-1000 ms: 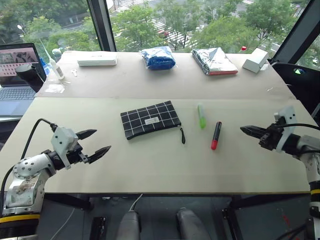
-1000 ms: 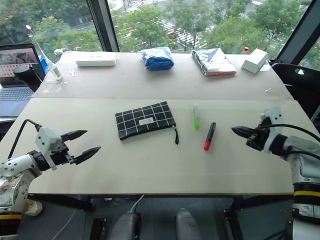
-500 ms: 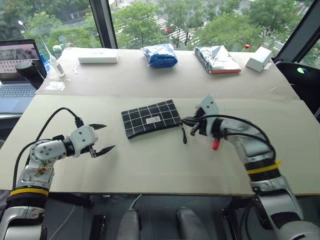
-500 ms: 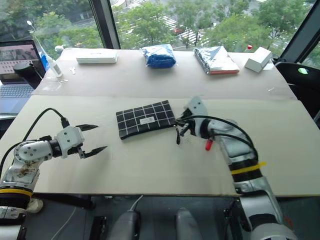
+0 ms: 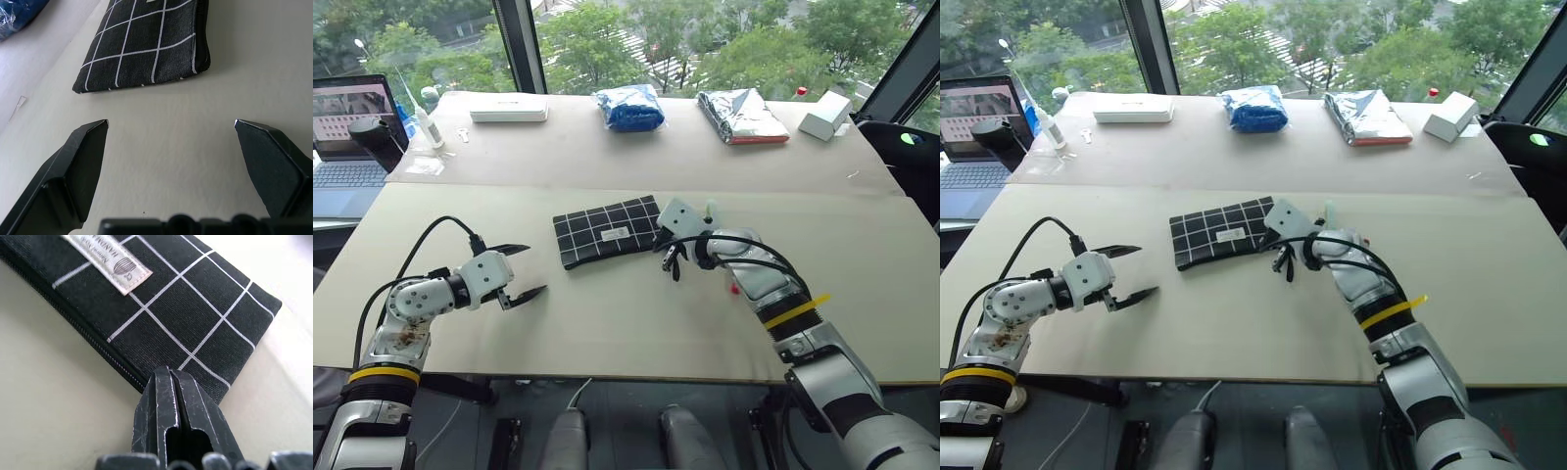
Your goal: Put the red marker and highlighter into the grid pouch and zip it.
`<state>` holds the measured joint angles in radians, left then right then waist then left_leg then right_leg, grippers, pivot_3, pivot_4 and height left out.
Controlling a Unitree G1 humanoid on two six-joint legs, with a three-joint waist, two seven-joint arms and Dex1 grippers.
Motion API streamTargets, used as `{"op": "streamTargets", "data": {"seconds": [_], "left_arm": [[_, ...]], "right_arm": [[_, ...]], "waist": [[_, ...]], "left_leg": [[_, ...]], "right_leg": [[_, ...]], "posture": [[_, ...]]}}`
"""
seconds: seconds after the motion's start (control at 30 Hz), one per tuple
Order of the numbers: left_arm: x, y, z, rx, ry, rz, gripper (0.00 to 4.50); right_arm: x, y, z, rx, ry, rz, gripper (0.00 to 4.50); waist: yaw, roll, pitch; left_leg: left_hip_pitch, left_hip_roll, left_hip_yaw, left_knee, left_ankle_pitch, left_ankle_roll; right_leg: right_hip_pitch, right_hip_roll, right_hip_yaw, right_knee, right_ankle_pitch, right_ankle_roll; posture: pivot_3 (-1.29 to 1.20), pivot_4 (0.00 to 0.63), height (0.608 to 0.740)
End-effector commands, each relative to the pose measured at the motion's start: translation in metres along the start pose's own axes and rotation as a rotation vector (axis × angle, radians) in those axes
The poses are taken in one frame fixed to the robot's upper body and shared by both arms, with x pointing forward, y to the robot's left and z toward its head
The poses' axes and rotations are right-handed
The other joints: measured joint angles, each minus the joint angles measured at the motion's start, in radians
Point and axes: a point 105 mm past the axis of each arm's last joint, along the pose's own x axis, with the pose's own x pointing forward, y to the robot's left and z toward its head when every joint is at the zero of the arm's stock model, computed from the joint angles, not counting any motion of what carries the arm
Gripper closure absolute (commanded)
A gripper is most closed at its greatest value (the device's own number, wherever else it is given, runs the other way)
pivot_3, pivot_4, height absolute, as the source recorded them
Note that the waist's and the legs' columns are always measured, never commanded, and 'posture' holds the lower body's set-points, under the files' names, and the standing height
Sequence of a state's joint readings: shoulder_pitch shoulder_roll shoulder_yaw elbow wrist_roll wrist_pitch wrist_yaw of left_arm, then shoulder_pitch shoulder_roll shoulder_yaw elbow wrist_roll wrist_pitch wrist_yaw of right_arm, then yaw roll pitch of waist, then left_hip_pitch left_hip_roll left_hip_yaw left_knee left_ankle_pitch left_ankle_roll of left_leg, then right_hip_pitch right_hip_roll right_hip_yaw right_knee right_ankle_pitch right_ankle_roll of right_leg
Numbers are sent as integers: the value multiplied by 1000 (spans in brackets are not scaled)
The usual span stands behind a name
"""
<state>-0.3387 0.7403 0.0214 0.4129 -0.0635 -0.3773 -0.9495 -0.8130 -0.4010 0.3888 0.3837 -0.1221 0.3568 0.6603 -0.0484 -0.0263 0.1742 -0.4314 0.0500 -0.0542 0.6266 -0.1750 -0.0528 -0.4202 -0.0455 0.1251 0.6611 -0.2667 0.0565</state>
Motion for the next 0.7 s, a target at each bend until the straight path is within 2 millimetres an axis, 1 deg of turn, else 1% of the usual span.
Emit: {"op": "streamTargets", "data": {"seconds": [0.03,0.2,0.33,0.43,0.63,0.7], "left_arm": [[-4,9,4,21,-24,40,0],[-2,12,0,46,-15,32,0],[8,16,-3,108,-9,32,0],[16,15,-4,126,-21,9,0],[36,8,6,154,-105,-41,0],[40,6,4,176,-95,-64,0]], "right_arm": [[1,-6,2,-99,7,-17,4474],[1,-20,5,-120,2,-66,4474],[1,-19,7,-122,-14,-60,4474],[0,-18,8,-119,-21,-59,4474],[-1,-17,12,-113,-36,-58,4474],[-2,-18,13,-111,-41,-63,4474]], "waist": [[0,0,0],[2,0,0],[3,0,0],[3,0,0],[6,0,0],[5,0,0]], "left_leg": [[0,0,0,0,0,0],[0,0,0,1,1,-1],[0,0,0,1,1,-1],[0,0,0,1,1,-1],[0,0,0,2,1,-1],[0,0,0,2,1,-1]], "right_leg": [[0,0,0,0,0,0],[0,0,0,2,0,0],[0,0,0,2,0,0],[0,0,0,2,0,0],[0,0,0,2,0,0],[1,0,0,2,0,0]], "posture": [[0,150,740],[0,150,740],[0,150,740],[0,150,740],[0,150,740],[0,150,740]]}}
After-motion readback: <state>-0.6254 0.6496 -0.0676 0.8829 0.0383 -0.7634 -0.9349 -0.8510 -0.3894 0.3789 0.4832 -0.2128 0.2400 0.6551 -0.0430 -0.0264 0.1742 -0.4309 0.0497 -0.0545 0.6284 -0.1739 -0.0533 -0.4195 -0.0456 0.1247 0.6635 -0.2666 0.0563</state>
